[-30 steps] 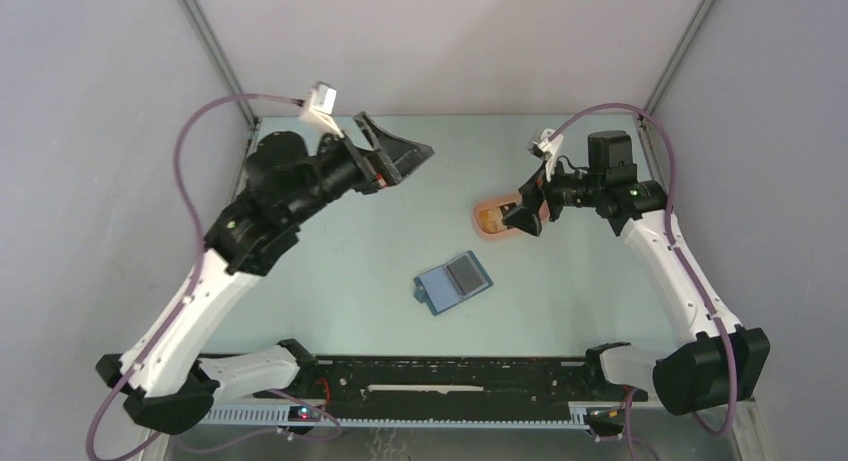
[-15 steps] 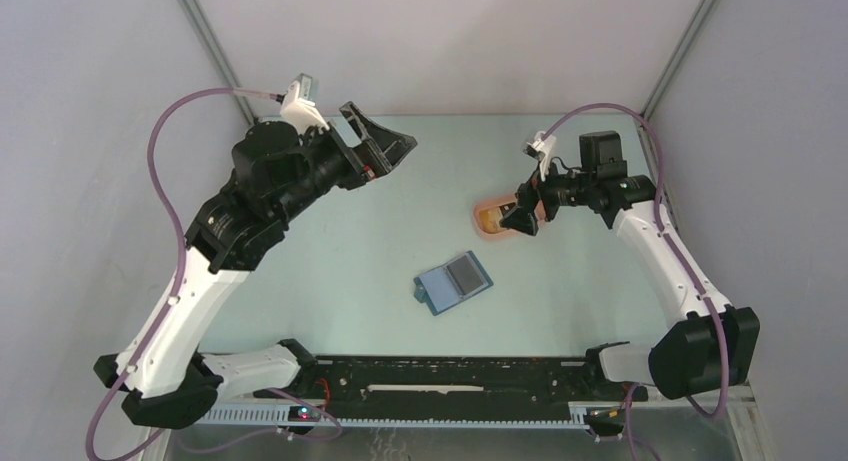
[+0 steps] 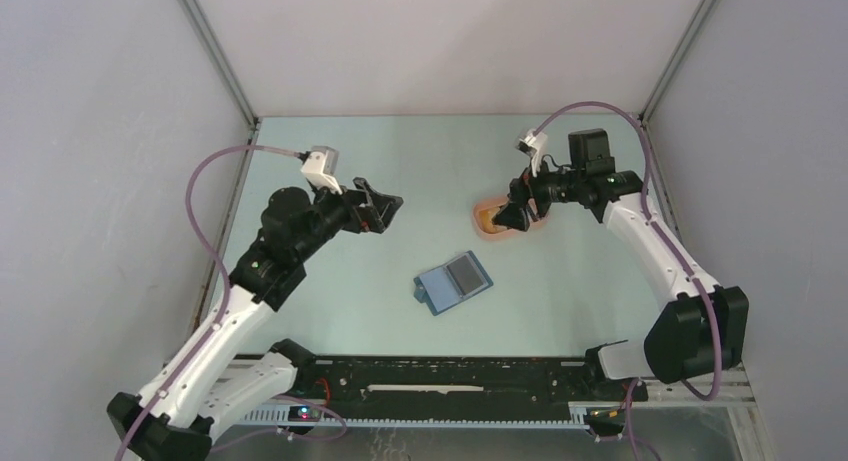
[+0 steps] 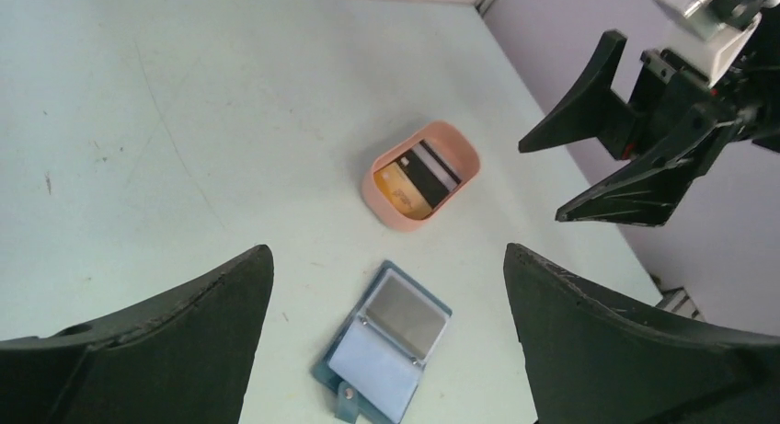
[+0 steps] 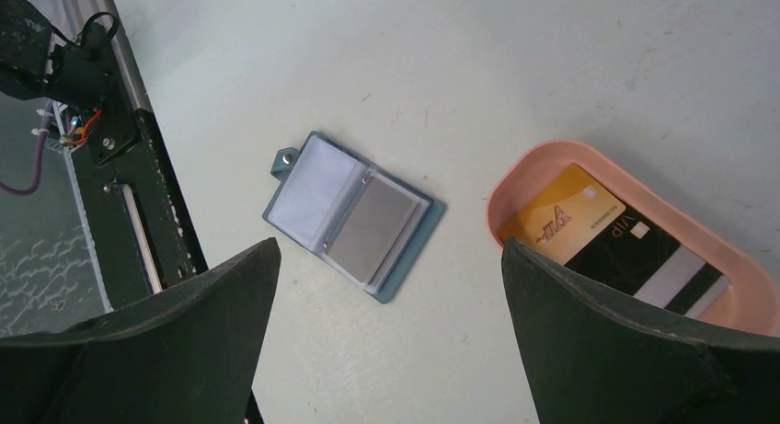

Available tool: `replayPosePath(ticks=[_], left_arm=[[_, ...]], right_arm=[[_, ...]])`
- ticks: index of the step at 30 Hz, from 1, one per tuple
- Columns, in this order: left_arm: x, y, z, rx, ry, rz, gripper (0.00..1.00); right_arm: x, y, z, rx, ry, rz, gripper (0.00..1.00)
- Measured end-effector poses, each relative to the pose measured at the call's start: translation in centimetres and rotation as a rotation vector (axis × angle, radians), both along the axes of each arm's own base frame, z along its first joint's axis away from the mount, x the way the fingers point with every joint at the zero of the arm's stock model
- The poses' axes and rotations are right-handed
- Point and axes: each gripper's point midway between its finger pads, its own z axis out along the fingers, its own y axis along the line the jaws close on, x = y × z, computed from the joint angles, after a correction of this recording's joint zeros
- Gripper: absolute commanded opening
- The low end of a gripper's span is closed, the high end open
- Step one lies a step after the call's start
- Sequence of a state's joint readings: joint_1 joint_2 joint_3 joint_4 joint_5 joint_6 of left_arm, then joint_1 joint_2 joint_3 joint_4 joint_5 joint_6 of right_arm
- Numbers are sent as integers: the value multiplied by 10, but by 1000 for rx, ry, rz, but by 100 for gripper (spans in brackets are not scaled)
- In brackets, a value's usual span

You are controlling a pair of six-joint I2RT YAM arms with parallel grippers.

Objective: Put the credit cards into the card holder
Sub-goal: Pick up the credit card from the storage box.

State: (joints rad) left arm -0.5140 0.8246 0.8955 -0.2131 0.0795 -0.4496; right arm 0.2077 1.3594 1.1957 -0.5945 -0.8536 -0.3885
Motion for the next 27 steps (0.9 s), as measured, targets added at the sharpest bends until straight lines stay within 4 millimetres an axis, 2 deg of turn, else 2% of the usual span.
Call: replayPosePath(ticks=[2, 8, 13, 17, 21, 27], left_arm=[[6, -1, -16, 16, 18, -14, 100], [19, -23, -42, 40, 80, -103, 100], [22, -29, -54, 47, 119, -127, 98], [27, -34, -69, 40, 178, -142, 96], [33, -35, -90, 32, 263, -144, 96], [31, -37, -90, -1, 292, -160, 96]], right_arm=[[2, 5, -7, -2, 23, 5, 100], [11, 8, -24, -7, 94, -21, 97], [30, -1, -40, -25, 150, -127, 86], [50, -5, -68, -47, 261, -234, 64], [73, -8, -105, -69, 409, -311, 58], [109, -13, -143, -110, 528, -380, 58]])
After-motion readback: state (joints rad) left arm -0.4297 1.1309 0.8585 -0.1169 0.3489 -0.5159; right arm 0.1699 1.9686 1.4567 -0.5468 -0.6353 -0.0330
